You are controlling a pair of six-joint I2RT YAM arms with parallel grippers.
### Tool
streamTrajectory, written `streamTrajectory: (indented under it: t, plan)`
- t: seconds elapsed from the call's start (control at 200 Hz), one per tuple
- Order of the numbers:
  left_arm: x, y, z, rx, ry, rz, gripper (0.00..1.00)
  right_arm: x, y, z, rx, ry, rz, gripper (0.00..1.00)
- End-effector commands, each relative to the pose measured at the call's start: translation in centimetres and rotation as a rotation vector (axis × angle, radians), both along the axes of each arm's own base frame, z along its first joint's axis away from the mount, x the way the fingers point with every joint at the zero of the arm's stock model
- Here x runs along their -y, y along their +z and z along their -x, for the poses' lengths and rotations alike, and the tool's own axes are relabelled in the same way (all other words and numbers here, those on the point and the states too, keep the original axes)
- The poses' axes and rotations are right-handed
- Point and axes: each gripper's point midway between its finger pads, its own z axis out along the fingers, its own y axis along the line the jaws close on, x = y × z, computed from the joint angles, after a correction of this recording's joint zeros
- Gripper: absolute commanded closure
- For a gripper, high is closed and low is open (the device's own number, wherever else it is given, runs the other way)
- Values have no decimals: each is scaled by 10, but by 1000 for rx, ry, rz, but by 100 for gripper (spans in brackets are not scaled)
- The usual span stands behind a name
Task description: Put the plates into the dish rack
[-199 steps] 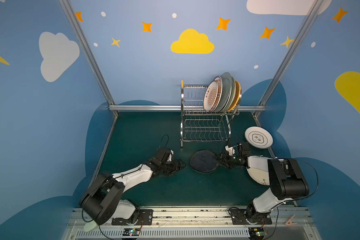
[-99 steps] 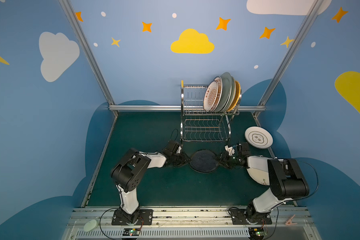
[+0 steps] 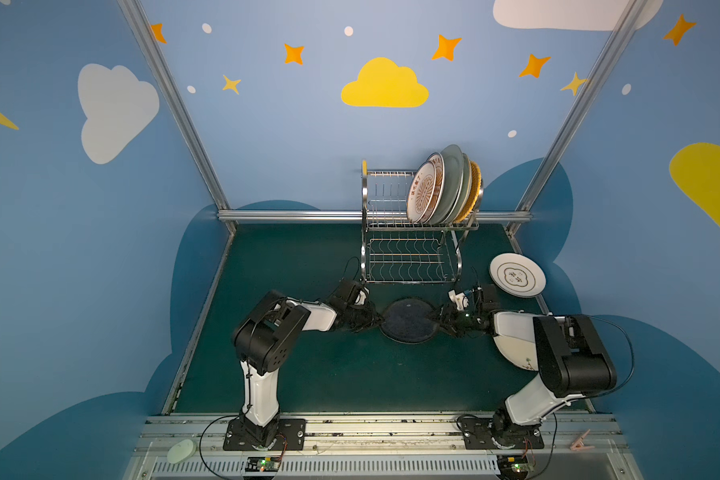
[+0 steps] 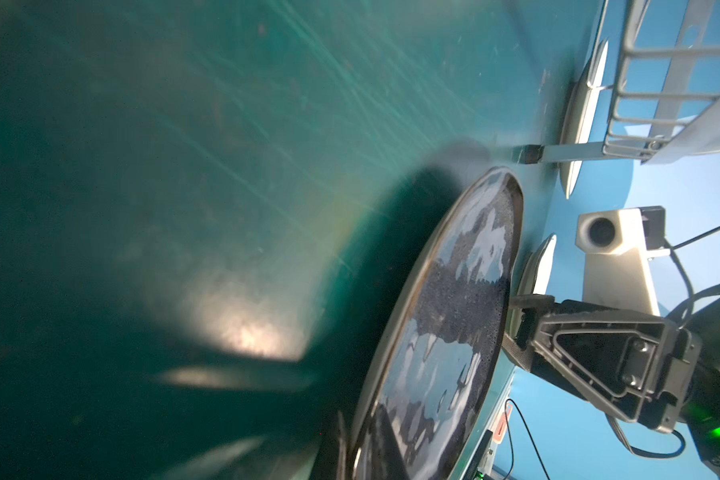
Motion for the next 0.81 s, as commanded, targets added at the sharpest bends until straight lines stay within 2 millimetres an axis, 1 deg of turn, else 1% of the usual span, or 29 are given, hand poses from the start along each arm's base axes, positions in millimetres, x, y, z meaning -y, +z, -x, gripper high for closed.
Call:
streamTrajectory:
  t: [0.0, 0.155, 0.28, 0.33, 0.391, 0.496, 0.591, 0.626, 0.686, 0.801]
  plan:
    - [-8, -33, 10, -86, 24, -69, 96, 2, -40, 24, -124, 11, 95, 45]
    - [-6, -35, 12, -87, 19, -50, 96, -3, -38, 22, -113, 23, 75, 45]
    - [-4, -35, 13, -90, 12, -28, 96, -13, -34, 19, -97, 41, 53, 52]
    - [-4, -36, 14, -93, 14, -26, 96, -15, -31, 18, -87, 45, 48, 57]
    - [-3, -36, 15, -91, 13, -16, 96, -18, -27, 17, -75, 47, 41, 65]
    - [-3, -36, 18, -89, 12, 2, 95, -20, -19, 13, -55, 36, 26, 83]
    - [-4, -33, 21, -82, 13, 6, 93, -21, -13, 14, -44, 29, 18, 96]
    - [-6, -31, 22, -75, 15, 6, 92, -21, -9, 15, -38, 26, 17, 100]
    - [-9, -25, 23, -57, 20, 4, 87, -20, -2, 18, -30, 21, 14, 100]
    - [-17, -11, 26, -15, 44, -1, 70, -16, 15, 27, -6, 13, 15, 100]
